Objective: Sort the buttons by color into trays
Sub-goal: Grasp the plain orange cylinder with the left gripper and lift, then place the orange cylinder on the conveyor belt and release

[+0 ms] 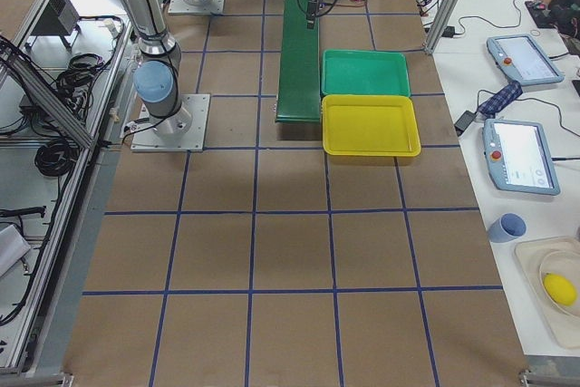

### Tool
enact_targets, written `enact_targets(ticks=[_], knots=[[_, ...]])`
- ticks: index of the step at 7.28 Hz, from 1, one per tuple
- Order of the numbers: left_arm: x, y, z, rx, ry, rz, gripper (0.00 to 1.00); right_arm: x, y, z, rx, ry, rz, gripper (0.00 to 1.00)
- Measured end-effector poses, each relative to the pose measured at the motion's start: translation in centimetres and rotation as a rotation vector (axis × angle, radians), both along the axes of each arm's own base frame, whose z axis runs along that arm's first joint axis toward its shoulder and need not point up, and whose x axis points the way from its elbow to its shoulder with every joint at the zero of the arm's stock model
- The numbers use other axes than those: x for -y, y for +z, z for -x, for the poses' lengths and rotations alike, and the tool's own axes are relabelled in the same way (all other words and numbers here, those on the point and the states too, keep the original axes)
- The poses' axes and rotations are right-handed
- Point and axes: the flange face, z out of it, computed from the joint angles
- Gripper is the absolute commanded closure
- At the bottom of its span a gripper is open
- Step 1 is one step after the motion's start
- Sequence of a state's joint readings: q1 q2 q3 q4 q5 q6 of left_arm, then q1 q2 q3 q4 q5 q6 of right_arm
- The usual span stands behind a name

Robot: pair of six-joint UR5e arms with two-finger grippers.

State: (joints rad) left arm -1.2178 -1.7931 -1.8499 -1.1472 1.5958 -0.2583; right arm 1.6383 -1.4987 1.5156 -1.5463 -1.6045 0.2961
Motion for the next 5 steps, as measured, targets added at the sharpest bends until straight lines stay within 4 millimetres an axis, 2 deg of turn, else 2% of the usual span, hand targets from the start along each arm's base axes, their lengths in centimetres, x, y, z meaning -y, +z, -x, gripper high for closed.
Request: enact_targets(ticks=[1, 2, 4, 5], knots=[[0.5, 0.7, 4.5, 0.008, 0.137, -0.008, 1.00, 0.0, 0.0, 0.0, 0.000, 0.000, 0.000, 0.00], [0.6, 0.1, 8.4, 0.012, 0.263, -0.032, 1.00, 0.0, 0.0, 0.0, 0.000, 0.000, 0.000, 0.00], [-0.1, -1.4, 13.0, -0.040, 0.488, -0.116, 1.00, 0.0, 0.0, 0.0, 0.000, 0.000, 0.000, 0.00], [-0.8, -1.7, 14.1, -0.058, 0.547, -0.165, 0.93, 0.0, 0.0, 0.0, 0.000, 0.000, 0.000, 0.00]])
